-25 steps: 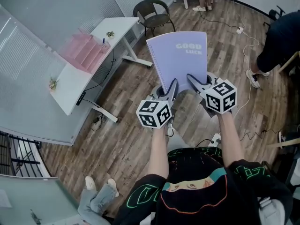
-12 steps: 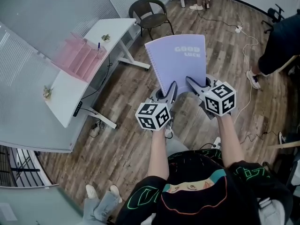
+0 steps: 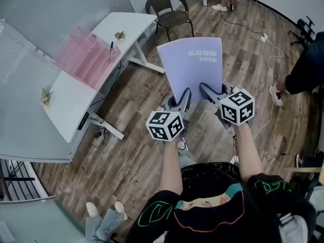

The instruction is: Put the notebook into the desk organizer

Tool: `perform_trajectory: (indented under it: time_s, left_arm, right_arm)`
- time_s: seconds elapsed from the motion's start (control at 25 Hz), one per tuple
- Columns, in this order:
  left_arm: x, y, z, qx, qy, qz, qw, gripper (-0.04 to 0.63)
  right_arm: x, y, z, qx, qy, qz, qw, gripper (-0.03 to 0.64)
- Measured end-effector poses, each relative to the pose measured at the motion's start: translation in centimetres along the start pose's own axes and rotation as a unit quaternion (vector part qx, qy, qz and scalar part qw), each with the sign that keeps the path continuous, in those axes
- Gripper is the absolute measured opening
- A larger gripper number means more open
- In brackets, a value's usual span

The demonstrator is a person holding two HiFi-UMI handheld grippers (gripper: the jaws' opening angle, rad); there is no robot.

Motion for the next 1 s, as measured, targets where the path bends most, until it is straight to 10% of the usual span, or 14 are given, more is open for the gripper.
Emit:
perform_trajectory:
  time_s: [0.52, 1.0]
  left_arm:
    - [6.5, 4.3, 11.4, -0.002, 0.01, -0.027, 0.9996, 0.046]
    - [7.5, 8.5, 13.0, -0.024, 0.021, -0.009, 0.9994, 0.046]
  right_arm:
    - [5.3, 12.4, -2.7, 0.003, -0.024, -0.012, 1.0, 0.06]
    - [5.9, 14.0, -6.1, -0.028, -0.006, -0.018, 0.999, 0.06]
Point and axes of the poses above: the fingertips, and each gripper's own axes: y forward along the fingers, z to its left, x out of its top, the point moved 6 cm from there along -y, backward along the fingers, and after that the axes turned 5 degrees about x, right-handed, at the moved point
